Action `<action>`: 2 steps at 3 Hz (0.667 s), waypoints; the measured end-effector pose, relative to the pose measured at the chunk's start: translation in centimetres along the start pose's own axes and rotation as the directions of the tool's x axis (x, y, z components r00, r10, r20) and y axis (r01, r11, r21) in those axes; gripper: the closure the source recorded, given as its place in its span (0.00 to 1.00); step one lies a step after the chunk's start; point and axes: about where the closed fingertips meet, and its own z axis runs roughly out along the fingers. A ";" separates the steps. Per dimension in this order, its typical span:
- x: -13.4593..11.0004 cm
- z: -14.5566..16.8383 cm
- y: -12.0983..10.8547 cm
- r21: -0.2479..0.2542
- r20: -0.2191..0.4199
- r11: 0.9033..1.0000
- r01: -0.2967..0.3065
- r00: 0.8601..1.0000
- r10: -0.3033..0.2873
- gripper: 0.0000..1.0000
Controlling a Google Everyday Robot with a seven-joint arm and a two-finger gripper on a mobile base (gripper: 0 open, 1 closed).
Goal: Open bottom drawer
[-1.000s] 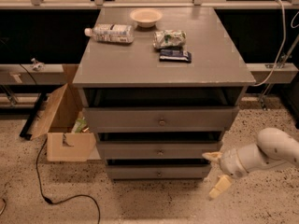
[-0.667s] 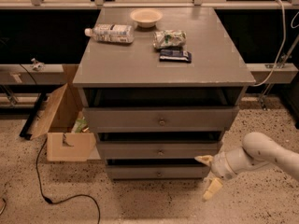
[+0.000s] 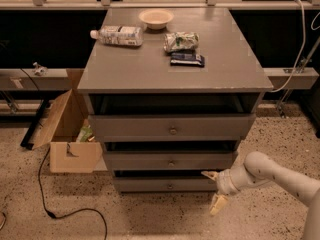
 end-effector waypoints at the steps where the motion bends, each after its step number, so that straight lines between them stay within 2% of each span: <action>1: 3.2 4.3 -1.6 0.013 0.037 0.999 -0.039 0.999 0.039 0.00; 2: 3.4 4.5 -1.7 0.020 0.037 0.999 -0.044 0.998 0.043 0.00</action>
Offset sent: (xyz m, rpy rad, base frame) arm 0.0131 0.0036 -0.0408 0.0280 0.0083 -0.0279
